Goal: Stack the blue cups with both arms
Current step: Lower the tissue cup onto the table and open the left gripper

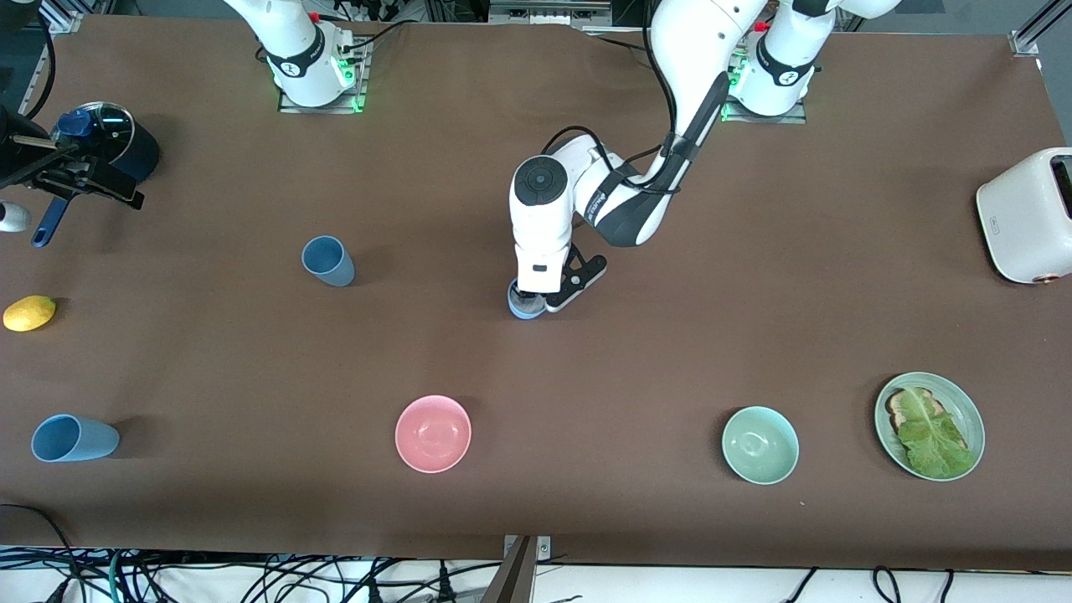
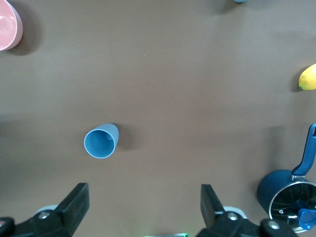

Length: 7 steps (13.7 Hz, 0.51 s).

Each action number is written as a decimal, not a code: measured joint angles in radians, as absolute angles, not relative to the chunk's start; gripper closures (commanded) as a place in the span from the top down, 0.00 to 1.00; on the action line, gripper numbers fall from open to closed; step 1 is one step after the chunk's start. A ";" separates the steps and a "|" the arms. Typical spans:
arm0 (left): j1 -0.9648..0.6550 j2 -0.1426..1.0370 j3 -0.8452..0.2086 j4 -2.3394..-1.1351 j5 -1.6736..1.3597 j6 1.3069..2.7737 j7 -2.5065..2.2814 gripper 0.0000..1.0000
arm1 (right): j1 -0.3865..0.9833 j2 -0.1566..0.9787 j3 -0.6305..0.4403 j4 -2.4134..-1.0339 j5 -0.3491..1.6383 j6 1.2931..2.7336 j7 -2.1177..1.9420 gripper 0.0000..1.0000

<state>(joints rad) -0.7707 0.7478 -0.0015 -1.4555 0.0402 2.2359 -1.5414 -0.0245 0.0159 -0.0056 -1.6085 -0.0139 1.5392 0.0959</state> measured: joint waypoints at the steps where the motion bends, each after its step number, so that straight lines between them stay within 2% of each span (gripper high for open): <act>1: -0.771 0.748 -0.001 -1.456 0.046 2.237 -1.541 0.99 | -0.025 0.016 -0.006 -1.608 -0.014 1.539 0.096 1.00; 7: -0.774 0.737 -0.001 -1.438 0.104 2.217 -1.475 1.00 | -0.025 0.016 -0.006 -1.608 -0.014 1.539 0.096 1.00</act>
<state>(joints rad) -0.7736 0.7367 -0.0011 -1.4381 0.1045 2.2172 -1.4749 -0.0246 0.0159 -0.0061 -1.6085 -0.0139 1.5391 0.0959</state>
